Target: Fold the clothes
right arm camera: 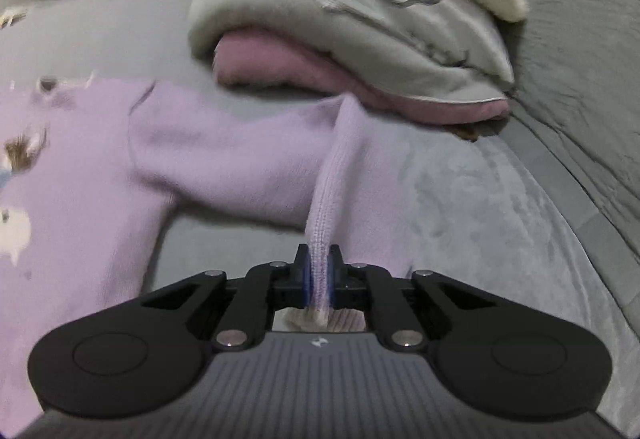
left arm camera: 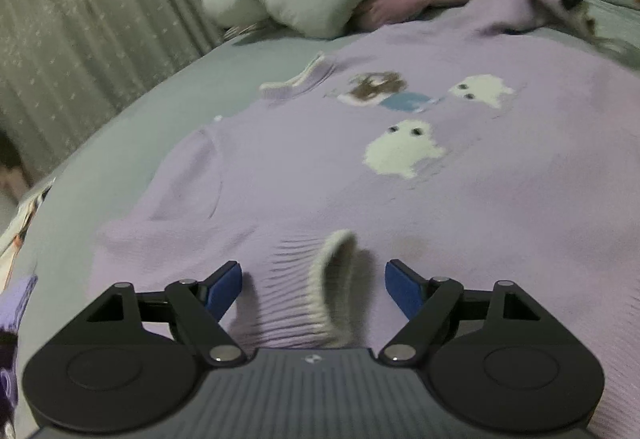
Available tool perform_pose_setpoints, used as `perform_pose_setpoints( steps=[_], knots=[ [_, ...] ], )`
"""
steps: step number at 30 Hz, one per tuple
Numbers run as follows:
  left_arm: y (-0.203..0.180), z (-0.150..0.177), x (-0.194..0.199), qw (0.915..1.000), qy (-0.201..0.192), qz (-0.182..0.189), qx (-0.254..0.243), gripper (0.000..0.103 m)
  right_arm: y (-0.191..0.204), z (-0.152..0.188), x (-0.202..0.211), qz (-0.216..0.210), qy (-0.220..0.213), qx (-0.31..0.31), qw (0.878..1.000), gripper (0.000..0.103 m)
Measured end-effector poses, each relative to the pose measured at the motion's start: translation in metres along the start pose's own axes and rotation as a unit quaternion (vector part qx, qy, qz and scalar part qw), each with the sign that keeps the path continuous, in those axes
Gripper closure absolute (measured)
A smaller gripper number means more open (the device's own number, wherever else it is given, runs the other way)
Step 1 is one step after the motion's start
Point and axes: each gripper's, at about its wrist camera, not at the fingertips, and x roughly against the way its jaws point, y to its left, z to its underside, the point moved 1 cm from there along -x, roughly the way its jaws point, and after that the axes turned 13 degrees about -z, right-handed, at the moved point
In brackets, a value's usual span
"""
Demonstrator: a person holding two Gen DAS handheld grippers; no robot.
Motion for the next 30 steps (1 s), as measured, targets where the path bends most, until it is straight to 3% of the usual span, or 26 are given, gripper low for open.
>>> perform_pose_setpoints(
  steps=[1, 3, 6, 9, 11, 13, 15, 18, 19, 21, 22, 23, 24, 25, 26, 28, 29, 30],
  knots=[
    [0.005, -0.001, -0.003, 0.9998, 0.006, -0.005, 0.016, 0.046, -0.004, 0.0, 0.0, -0.002, -0.004, -0.009, 1.0, 0.095],
    [0.014, -0.003, -0.009, 0.9986, 0.017, -0.015, 0.047, 0.08, -0.014, -0.001, 0.004, -0.016, -0.024, -0.043, 0.999, 0.095],
    [0.047, -0.008, -0.01, 0.9893, 0.029, 0.02, 0.142, 0.087, -0.041, -0.004, 0.021, -0.081, -0.087, -0.145, 0.982, 0.095],
    [0.111, -0.009, -0.004, 0.959, 0.016, 0.052, 0.278, 0.088, -0.074, -0.004, 0.038, -0.145, -0.143, -0.242, 0.948, 0.095],
    [0.162, 0.001, -0.006, 0.9244, 0.009, 0.051, 0.378, 0.088, -0.097, -0.004, 0.044, -0.181, -0.176, -0.3, 0.92, 0.095],
    [0.206, 0.017, -0.012, 0.8906, 0.011, 0.025, 0.454, 0.088, -0.122, -0.001, 0.046, -0.2, -0.211, -0.355, 0.888, 0.095],
    [0.262, 0.055, -0.021, 0.827, 0.017, -0.027, 0.561, 0.088, -0.153, 0.015, 0.048, -0.201, -0.262, -0.428, 0.841, 0.094],
    [0.315, 0.121, -0.035, 0.7246, 0.05, -0.073, 0.684, 0.088, -0.195, 0.067, 0.041, -0.186, -0.321, -0.56, 0.741, 0.091],
    [0.322, 0.133, -0.036, 0.7076, 0.058, -0.079, 0.7, 0.087, -0.204, 0.082, 0.04, -0.163, -0.329, -0.585, 0.723, 0.091],
    [0.332, 0.153, -0.036, 0.6828, 0.072, -0.097, 0.721, 0.088, -0.213, 0.102, 0.047, -0.095, -0.339, -0.602, 0.717, 0.09],
    [0.334, 0.156, -0.033, 0.6806, 0.069, -0.106, 0.722, 0.088, -0.217, 0.108, 0.053, -0.082, -0.355, -0.607, 0.706, 0.09],
    [0.335, 0.158, -0.029, 0.6801, 0.065, -0.114, 0.721, 0.088, -0.221, 0.118, 0.062, -0.07, -0.383, -0.616, 0.685, 0.09],
    [0.335, 0.156, -0.026, 0.6855, 0.059, -0.12, 0.716, 0.088, -0.225, 0.122, 0.068, -0.062, -0.395, -0.617, 0.677, 0.089],
    [0.333, 0.148, -0.019, 0.697, 0.049, -0.134, 0.703, 0.088, -0.226, 0.119, 0.072, -0.059, -0.39, -0.61, 0.687, 0.086],
    [0.332, 0.145, -0.016, 0.7018, 0.044, -0.141, 0.697, 0.087, -0.228, 0.115, 0.074, -0.055, -0.38, -0.601, 0.7, 0.082],
    [0.332, 0.142, -0.004, 0.6953, 0.039, -0.165, 0.698, 0.087, -0.228, 0.097, 0.072, -0.034, -0.324, -0.558, 0.763, 0.065],
    [0.333, 0.143, 0.001, 0.6899, 0.037, -0.171, 0.702, 0.088, -0.226, 0.089, 0.067, -0.026, -0.293, -0.537, 0.791, 0.061],
    [0.335, 0.146, 0.01, 0.6785, 0.029, -0.183, 0.711, 0.088, -0.226, 0.086, 0.062, -0.024, -0.269, -0.524, 0.808, 0.053]
  ],
)
